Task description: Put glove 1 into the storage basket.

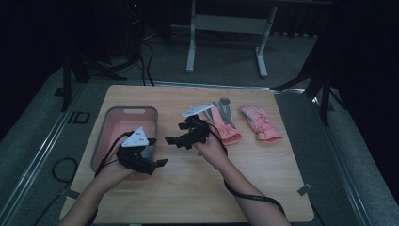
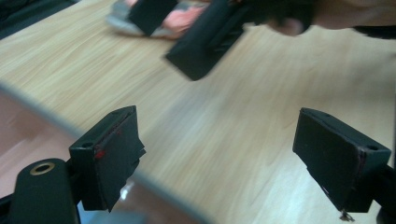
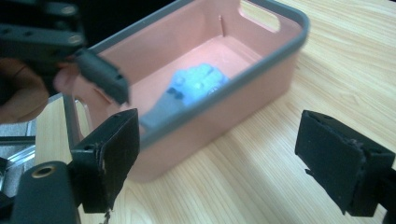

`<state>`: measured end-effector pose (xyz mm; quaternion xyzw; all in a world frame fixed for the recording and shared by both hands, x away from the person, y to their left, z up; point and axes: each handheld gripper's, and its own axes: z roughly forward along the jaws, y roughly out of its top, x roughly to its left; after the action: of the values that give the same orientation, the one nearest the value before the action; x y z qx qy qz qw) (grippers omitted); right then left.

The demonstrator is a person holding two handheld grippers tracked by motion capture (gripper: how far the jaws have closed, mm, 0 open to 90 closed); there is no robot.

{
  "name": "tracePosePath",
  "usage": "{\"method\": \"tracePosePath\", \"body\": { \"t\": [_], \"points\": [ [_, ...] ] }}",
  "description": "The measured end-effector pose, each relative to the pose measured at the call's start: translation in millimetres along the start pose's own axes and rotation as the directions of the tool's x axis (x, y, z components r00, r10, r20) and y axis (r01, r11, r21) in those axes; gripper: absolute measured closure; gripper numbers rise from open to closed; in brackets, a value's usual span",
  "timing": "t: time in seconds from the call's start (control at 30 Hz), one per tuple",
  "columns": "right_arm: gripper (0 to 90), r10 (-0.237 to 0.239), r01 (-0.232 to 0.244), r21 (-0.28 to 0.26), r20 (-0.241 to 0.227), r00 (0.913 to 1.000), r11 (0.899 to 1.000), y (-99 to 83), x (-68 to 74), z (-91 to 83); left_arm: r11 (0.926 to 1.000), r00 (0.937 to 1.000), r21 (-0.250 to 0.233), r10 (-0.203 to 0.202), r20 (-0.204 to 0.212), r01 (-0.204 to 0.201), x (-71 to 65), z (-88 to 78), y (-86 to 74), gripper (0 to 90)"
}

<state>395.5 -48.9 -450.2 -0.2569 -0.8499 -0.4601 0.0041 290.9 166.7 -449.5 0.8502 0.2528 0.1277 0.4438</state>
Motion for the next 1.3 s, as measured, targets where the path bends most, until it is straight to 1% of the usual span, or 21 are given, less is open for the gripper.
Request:
{"method": "tracePosePath", "body": {
  "t": [0.07,0.17,0.27,0.33,0.4,0.43,0.47,0.5,0.57,0.67,0.73,0.8,0.87,0.9,0.97,1.03,1.1,1.13,1.2,1.27,1.3],
  "points": [
    [14.0,0.014,-0.014,-0.005,0.007,0.9999,1.0,-5.2,-5.0,-5.7,1.0,0.9997,-0.004,0.009,0.022,-0.009,-7.8,6.5,2.9,15.0],
    [14.1,0.017,-0.017,-0.008,0.017,0.9997,1.0,-13.1,-10.3,-12.4,0.9996,0.9984,-0.008,0.028,0.05,-0.028,-20.2,16.8,6.3,15.0],
    [14.2,0.016,-0.016,0.0,0.032,0.9994,1.0,-21.8,-14.8,-17.8,0.9995,0.9969,-0.014,0.03,0.072,-0.03,-31.0,26.8,8.4,15.0],
    [14.3,0.025,-0.025,-0.002,0.033,0.9991,1.0,-28.0,-18.3,-20.9,0.9997,0.9962,-0.005,0.022,0.084,-0.022,-37.3,34.5,8.2,15.0],
    [14.3,0.029,-0.029,0.0,0.039,0.9988,1.0,-33.7,-22.1,-23.9,0.9995,0.9958,-0.003,0.03,0.086,-0.03,-43.7,42.8,6.0,15.0],
    [14.3,0.031,-0.03,-0.003,0.038,0.9988,1.0,-36.4,-23.7,-25.5,0.9994,0.9949,0.007,0.034,0.095,-0.035,-46.4,47.2,4.5,15.0],
    [14.3,0.029,-0.029,0.0,0.047,0.9985,1.0,-38.9,-25.2,-26.9,0.9993,0.9941,0.005,0.036,0.102,-0.037,-49.3,51.5,2.4,15.0],
    [14.2,0.024,-0.025,0.003,0.058,0.998,1.0,-41.4,-26.3,-28.5,0.9993,0.9931,0.007,0.036,0.111,-0.037,-51.8,55.8,0.1,15.0],
    [14.1,0.021,-0.021,0.001,0.06,0.998,1.0,-46.7,-29.1,-31.2,0.9995,0.9898,0.012,0.028,0.14,-0.03,-56.1,65.0,-5.3,15.0],
    [13.8,0.023,-0.023,-0.002,0.08,0.9965,1.0,-54.5,-33.8,-35.2,0.9987,0.9883,0.027,0.04,0.147,-0.044,-62.7,79.8,-13.6,15.0],
    [13.7,0.038,-0.038,-0.008,0.079,0.9962,0.999,-59.3,-38.0,-38.1,0.9981,0.9845,0.028,0.049,0.169,-0.054,-66.4,89.3,-18.2,15.0],
    [13.6,0.047,-0.046,-0.021,0.09,0.9948,0.999,-64.1,-42.2,-41.1,0.9969,0.9807,0.028,0.067,0.184,-0.073,-70.0,98.1,-21.8,15.0],
    [13.6,0.052,-0.05,-0.028,0.09,0.9946,0.998,-68.7,-45.9,-43.5,0.9964,0.9722,0.026,0.073,0.223,-0.081,-72.5,106.0,-25.0,15.0],
    [13.6,0.057,-0.054,-0.033,0.095,0.9938,0.998,-71.0,-47.4,-44.6,0.9958,0.9699,0.041,0.07,0.233,-0.082,-73.6,109.8,-26.1,15.0],
    [13.6,0.06,-0.058,-0.031,0.098,0.9933,0.998,-75.5,-49.4,-46.1,0.9941,0.9688,0.045,0.086,0.232,-0.099,-76.2,115.5,-28.9,15.0],
    [13.6,0.061,-0.058,-0.034,0.096,0.9934,0.998,-79.3,-50.1,-47.7,0.9935,0.9638,0.042,0.092,0.25,-0.106,-78.3,119.9,-31.3,15.0],
    [13.6,0.057,-0.052,-0.05,0.091,0.9943,0.997,-83.0,-49.7,-50.8,0.9923,0.9605,0.039,0.104,0.258,-0.118,-80.4,123.2,-33.9,15.0],
    [13.6,0.054,-0.049,-0.057,0.09,0.9945,0.997,-84.8,-49.4,-52.6,0.9929,0.96,0.026,0.106,0.259,-0.117,-81.1,124.1,-35.5,15.0],
    [13.6,0.042,-0.034,-0.074,0.1,0.9941,0.997,-88.4,-48.6,-56.6,0.9921,0.9627,0.011,0.118,0.243,-0.125,-81.6,123.5,-36.7,15.0],
    [13.5,0.042,-0.034,-0.079,0.098,0.9943,0.996,-91.5,-49.1,-59.8,0.9941,0.9651,-0.014,0.107,0.239,-0.107,-80.8,121.3,-37.3,15.0],
    [13.5,0.044,-0.036,-0.083,0.098,0.9942,0.996,-93.0,-49.6,-61.4,0.9948,0.9661,-0.014,0.101,0.238,-0.101,-80.4,120.4,-37.6,15.0]
  ]
}}
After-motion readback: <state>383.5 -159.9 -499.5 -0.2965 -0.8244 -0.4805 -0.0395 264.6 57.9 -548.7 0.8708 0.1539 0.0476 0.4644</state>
